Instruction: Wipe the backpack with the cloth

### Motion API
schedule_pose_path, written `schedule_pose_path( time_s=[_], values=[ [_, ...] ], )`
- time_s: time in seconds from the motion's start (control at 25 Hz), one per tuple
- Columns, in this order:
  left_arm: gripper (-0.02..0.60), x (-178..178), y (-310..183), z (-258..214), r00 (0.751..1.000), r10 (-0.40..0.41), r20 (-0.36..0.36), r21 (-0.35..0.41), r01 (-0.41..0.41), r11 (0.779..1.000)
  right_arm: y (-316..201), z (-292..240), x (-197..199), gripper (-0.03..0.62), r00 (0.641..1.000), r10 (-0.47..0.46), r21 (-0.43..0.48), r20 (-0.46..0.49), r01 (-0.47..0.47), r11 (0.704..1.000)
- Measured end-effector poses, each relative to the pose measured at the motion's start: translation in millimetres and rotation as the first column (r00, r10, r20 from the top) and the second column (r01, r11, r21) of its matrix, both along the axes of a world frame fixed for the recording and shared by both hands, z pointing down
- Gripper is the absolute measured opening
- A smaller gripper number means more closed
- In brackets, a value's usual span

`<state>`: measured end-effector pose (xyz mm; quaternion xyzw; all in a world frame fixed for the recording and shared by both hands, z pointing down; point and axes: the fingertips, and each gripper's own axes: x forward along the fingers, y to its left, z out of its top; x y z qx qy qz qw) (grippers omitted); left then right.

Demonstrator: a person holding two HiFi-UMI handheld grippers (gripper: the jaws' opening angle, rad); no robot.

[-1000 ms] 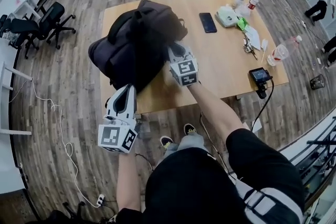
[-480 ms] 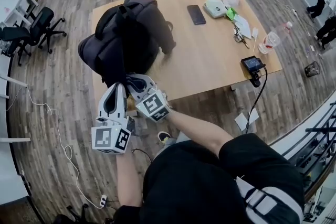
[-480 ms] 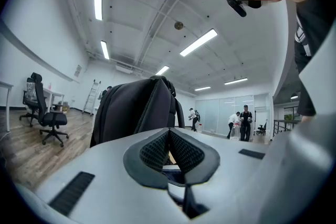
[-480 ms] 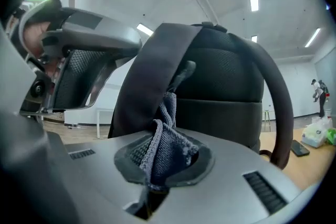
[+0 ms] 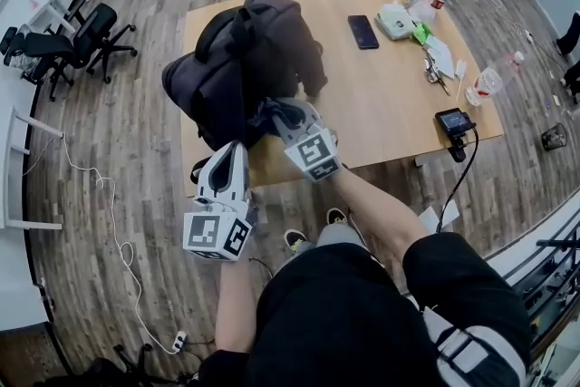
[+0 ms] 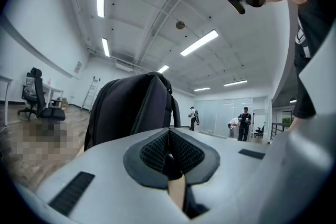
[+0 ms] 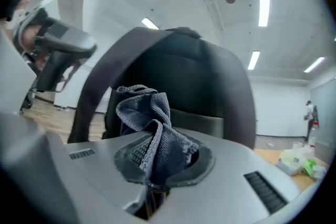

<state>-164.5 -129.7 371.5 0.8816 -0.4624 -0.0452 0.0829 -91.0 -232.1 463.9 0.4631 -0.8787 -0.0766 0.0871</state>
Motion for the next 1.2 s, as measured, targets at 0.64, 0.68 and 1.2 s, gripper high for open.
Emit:
schedule_pose_path(
  time_s=[0.64,0.68,1.2],
  values=[
    [0.152,121.1,-73.5,-1.7,1.0,0.01,0.011,-0.03,-0.009,1.0,13.8,28.1,124.1,0.034,0.989,-0.124,-0.169,0.079,0.136,0.976],
    [0.249,130.9,-83.4,7.4,1.0,0.005,0.023,-0.054,-0.004,0.999,29.3,31.2,147.8,0.034,0.987,-0.074,-0.205,0.141,0.102,0.973],
    [0.341,202.7,-185.0,41.7,0.979,-0.197,0.056,-0.063,0.2,0.978,120.5,26.9,281.1,0.034,0.989,0.005,-0.257,0.146,0.033,0.966]
  ],
)
